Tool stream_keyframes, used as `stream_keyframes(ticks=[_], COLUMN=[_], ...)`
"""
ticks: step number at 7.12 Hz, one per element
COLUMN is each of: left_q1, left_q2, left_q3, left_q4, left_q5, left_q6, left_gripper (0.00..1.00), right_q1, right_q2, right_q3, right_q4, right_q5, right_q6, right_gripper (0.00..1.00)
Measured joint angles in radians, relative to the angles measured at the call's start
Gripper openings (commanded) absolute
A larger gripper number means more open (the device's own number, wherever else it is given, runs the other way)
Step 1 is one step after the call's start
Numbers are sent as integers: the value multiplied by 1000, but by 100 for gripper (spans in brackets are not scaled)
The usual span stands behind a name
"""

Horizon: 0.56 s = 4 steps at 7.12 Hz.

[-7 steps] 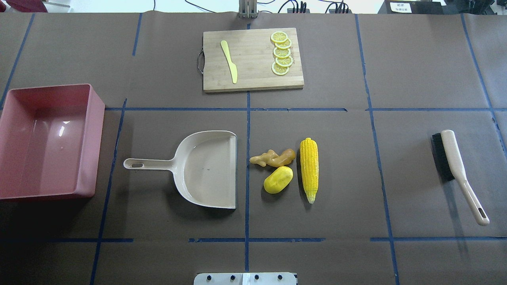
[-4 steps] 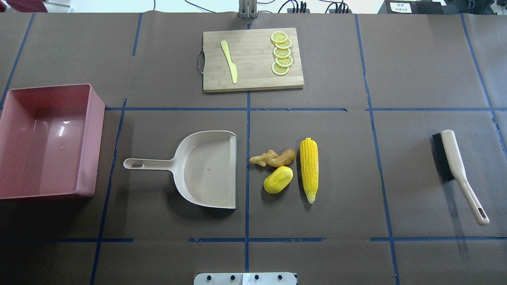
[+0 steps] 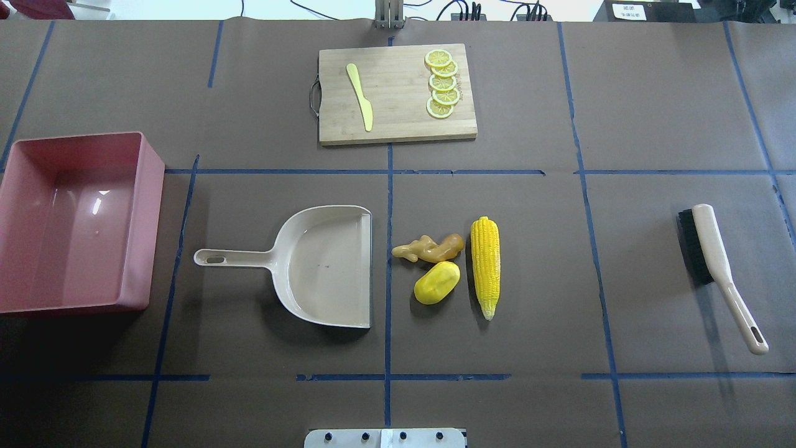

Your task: Sweep and dump trash into bin

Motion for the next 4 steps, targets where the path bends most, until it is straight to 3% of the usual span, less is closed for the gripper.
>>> stream_keyframes(ticks=[4], left_q1=[0], left_q2=[-1], left_q3=[-3], left_q4=[-7], left_q5=[-2], left_q6=[0], left_gripper=[100], right_q1=[0], right_q2=[0], right_q3=[0], right_q4=[0], right_q5=[1], right_q6=[0], right_gripper=[100])
